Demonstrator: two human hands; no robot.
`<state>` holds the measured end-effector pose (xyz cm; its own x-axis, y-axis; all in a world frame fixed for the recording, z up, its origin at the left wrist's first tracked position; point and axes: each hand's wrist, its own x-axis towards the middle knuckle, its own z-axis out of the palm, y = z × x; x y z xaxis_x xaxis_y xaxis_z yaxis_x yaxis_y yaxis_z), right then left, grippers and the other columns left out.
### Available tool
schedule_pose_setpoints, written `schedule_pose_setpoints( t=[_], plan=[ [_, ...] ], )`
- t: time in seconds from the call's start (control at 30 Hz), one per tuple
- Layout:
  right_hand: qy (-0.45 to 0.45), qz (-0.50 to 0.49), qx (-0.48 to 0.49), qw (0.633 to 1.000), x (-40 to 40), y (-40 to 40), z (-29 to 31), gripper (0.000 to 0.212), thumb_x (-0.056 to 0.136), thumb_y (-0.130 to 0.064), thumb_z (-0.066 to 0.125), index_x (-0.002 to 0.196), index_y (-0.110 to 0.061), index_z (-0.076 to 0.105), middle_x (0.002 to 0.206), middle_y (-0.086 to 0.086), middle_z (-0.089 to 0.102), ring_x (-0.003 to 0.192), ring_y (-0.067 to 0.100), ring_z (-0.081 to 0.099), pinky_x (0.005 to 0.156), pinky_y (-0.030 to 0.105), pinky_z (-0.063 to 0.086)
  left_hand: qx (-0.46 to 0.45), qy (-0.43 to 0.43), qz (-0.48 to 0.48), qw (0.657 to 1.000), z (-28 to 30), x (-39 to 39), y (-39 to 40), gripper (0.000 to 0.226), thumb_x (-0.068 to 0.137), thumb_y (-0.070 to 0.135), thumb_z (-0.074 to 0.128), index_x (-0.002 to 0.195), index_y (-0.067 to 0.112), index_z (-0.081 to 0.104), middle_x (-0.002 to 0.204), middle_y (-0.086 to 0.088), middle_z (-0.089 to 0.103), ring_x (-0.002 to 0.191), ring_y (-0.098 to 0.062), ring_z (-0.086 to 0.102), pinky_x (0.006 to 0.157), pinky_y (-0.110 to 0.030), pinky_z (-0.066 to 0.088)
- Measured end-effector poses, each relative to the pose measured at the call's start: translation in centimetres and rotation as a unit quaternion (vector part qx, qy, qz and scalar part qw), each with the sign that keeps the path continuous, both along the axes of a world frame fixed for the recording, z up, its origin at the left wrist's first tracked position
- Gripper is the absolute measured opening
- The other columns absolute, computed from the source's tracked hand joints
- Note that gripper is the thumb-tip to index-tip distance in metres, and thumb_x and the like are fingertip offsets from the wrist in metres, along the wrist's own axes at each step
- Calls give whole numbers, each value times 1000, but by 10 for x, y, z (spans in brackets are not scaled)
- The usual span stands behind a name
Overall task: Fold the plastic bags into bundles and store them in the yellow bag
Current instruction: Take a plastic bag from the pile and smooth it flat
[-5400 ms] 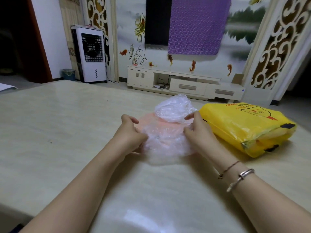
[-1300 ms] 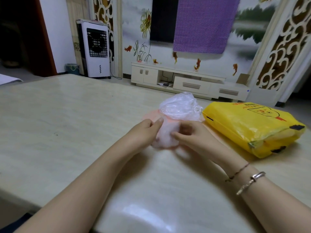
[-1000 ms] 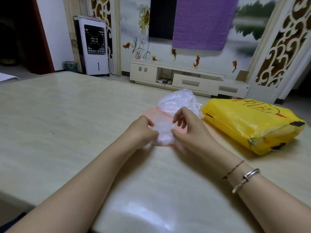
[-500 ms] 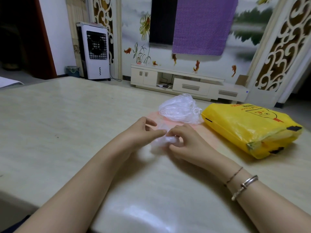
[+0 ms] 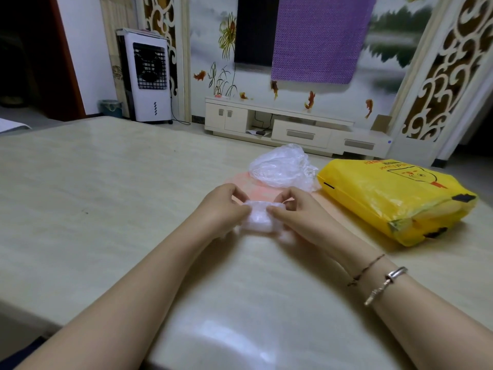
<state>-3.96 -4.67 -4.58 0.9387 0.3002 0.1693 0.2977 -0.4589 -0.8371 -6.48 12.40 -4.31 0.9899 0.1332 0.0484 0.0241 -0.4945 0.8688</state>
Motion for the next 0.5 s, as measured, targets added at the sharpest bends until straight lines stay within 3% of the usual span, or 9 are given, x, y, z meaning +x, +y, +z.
schedule_pose_setpoints(
  t=[0.1,0.23,0.37,0.43,0.5],
  plan=[
    [-61,-31,-59,996,8,2,-10,13,84,-20,67,90,-13,58,86,-1,59,67,9,52,54,16,37,62,-17,17,998,-4,5,-1,15,84,16,59,99,20,58,87,-4,66,59,-17,56,52,-25,41],
    [-64,-25,-118,991,18,3,-14,14,81,-24,69,92,-21,62,103,5,60,88,17,56,69,23,42,134,-25,25,990,-9,6,0,19,82,24,60,99,23,54,89,-1,63,76,-22,61,71,-32,48],
    [-37,-11,-82,996,13,2,-8,12,81,-12,66,79,-18,57,82,-1,58,62,10,54,49,16,42,219,-76,32,972,-12,-7,-2,29,86,32,59,109,19,49,93,1,60,88,-22,59,69,-32,45],
    [-15,-14,-48,999,8,-4,-1,13,82,-7,63,81,-16,53,78,0,57,54,12,53,46,20,41,198,-94,18,976,-10,-11,-3,29,88,34,60,109,18,49,88,1,60,82,-20,59,70,-34,47],
    [4,-29,-11,1000,5,-13,10,17,83,-3,59,85,-15,48,78,5,56,51,15,52,44,23,39,118,-83,5,990,-4,-16,-5,26,90,33,59,108,16,51,87,-1,61,73,-21,62,66,-35,51]
  ],
)
